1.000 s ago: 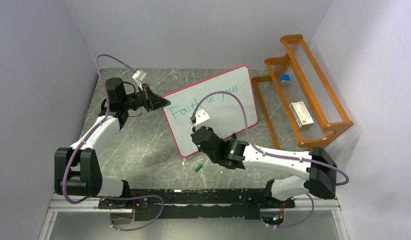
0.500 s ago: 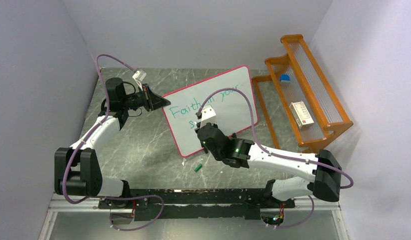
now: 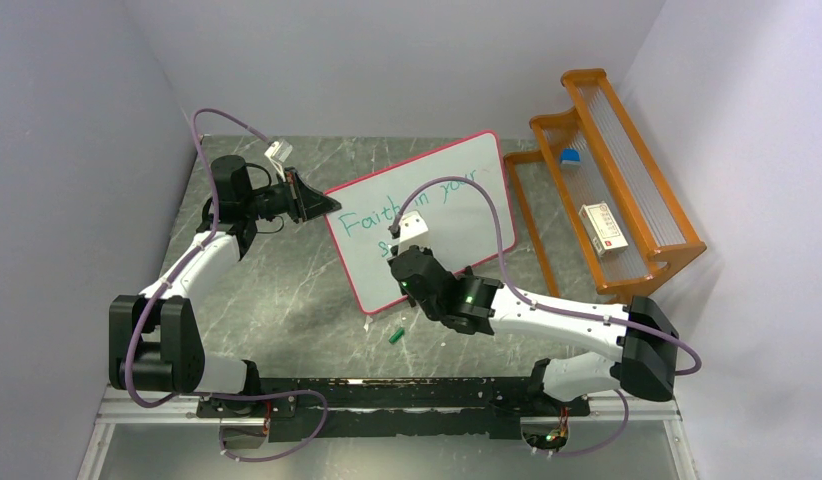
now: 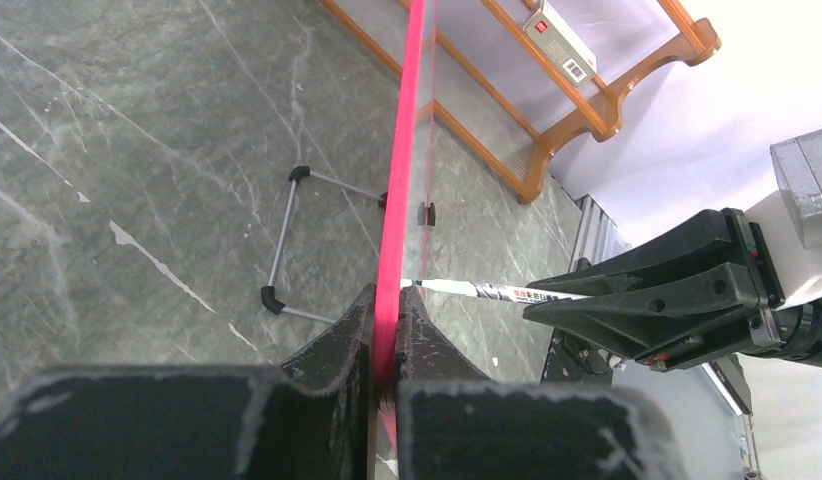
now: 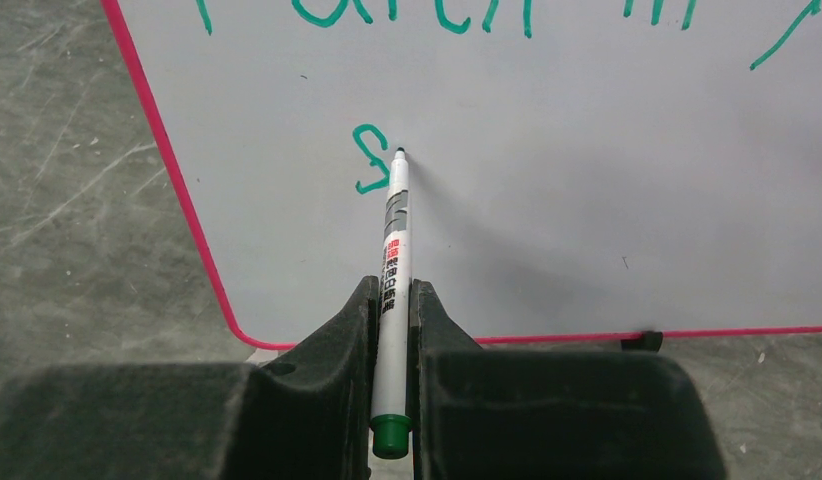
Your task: Write a sentence on the whiteboard
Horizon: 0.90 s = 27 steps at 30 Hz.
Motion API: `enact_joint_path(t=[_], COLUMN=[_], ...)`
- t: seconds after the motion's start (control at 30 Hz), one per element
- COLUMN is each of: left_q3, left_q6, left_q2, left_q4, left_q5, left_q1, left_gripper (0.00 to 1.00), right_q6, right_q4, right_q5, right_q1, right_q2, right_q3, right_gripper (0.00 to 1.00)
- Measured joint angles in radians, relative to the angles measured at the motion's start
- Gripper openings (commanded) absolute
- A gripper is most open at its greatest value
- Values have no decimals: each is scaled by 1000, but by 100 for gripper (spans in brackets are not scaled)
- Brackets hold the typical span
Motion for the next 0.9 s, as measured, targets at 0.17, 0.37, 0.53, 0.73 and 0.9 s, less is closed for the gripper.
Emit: enact_joint_path(t=[0.17,0.37,0.53,0.73,0.9], left_q3=[0,0,0,0,0], left_q6=[0,1,1,1,1], left_q2=[0,0,0,0,0], left_q4=[0,-1,-1,-1,-1], left_q5=[0,-1,-2,-2,-1], left_q1=[0,0,0,0,0], left_gripper=[5,5,5,5,5], right_q6=[-1,-1,-1,-1,-1], right_q4=[3,3,2,-5,-5], right_q5=[0,1,8,16,16], right_q1=[-3,-11,-21,-31,-38], right_q2=[2,0,-4,-10,-19], right_q3=[0,-1,-1,-3,-5], right_gripper=[0,0,0,0,0])
